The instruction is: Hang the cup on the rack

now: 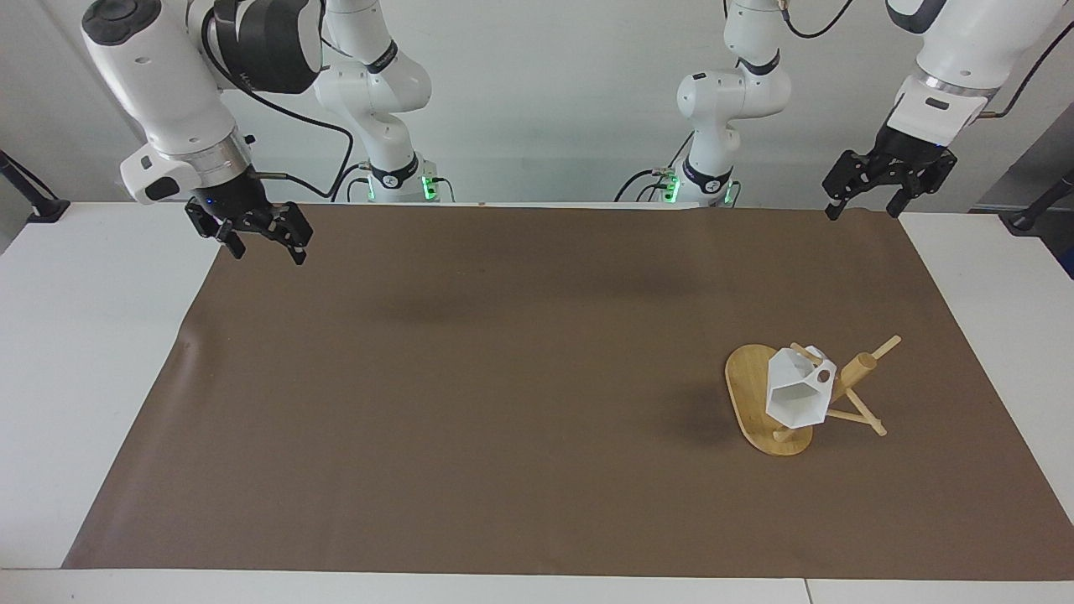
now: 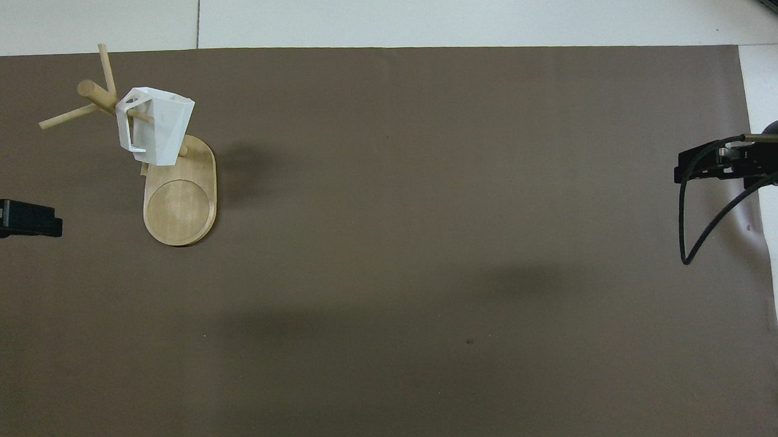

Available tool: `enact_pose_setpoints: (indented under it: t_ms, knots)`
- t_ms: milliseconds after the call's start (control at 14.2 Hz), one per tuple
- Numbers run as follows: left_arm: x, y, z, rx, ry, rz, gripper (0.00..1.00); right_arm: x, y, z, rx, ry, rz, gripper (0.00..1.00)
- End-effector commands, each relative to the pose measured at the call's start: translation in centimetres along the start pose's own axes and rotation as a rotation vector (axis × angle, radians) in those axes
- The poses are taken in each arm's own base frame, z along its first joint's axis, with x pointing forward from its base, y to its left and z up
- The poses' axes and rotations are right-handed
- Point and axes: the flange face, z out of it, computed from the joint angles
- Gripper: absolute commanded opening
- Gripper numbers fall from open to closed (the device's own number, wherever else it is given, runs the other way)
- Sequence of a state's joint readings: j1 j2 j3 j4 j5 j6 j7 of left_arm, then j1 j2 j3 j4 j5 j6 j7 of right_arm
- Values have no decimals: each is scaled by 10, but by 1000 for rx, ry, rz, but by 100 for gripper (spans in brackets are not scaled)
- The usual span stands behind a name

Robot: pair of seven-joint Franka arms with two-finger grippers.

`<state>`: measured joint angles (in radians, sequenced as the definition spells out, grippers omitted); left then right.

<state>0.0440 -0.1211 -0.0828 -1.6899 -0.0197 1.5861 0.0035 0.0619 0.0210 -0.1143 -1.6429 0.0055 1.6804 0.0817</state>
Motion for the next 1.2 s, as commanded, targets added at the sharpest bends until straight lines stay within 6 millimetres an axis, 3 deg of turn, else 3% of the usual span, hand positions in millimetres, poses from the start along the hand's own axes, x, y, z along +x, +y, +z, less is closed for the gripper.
enact_pose_setpoints:
  t_ms: [0,282,1129]
  knots:
    - [-11,1,0,20,-4,21,100,-5,2,-4,17,-10,-19,100]
    - [10,0,-2,10,-5,23,100,-5,2,-3,17,-12,-19,100]
    - [13,6,4,7,42,35,100,-5,3,-3,17,-12,-18,100]
